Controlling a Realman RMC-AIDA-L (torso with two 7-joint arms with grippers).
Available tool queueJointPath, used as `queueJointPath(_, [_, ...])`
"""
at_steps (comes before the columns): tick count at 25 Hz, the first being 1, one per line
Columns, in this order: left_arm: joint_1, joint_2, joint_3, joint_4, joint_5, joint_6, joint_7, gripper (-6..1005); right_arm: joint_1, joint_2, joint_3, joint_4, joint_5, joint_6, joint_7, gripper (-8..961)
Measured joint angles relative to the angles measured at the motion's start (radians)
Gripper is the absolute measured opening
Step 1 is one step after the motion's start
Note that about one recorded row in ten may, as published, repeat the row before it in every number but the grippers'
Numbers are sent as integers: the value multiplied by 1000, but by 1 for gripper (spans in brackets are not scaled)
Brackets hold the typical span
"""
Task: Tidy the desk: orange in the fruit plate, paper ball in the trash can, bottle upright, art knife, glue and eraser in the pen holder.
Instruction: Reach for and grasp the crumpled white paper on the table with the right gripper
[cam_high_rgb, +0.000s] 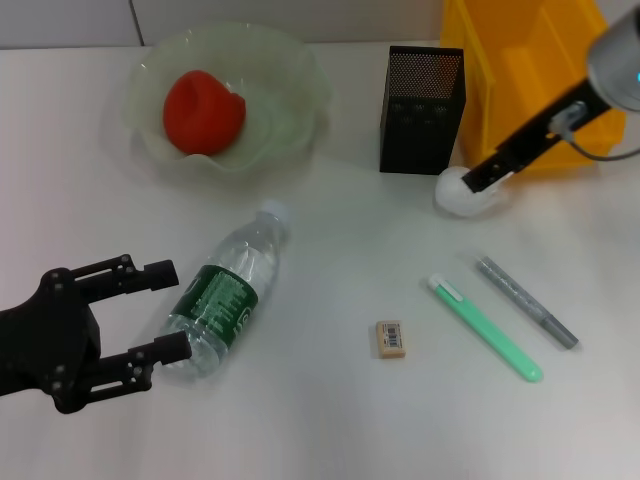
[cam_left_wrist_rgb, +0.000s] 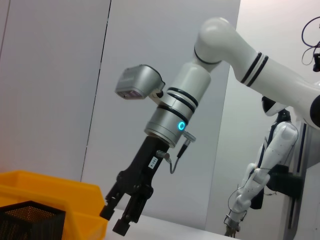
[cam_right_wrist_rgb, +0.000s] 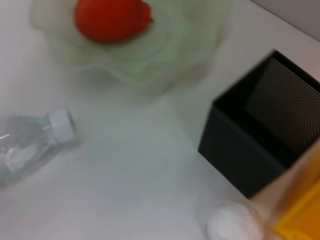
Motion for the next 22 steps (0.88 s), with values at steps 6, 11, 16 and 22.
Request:
queueJointPath(6, [-6,3,1,-2,0,-13,4,670,-100,1,172,-8,56,36,-38,842])
queueJointPath(11, [-13,3,1,0,0,-17,2,669,-161,-1,293,14,132,39,-90,843])
queueJointPath(16, [-30,3,5,0,0,-21,0,668,-175,0,292,99,157,98,-96,843])
queueJointPath(22, [-41,0,6,-2,14,-25,0,667,-131,-3,283,197,174,142,-85,829])
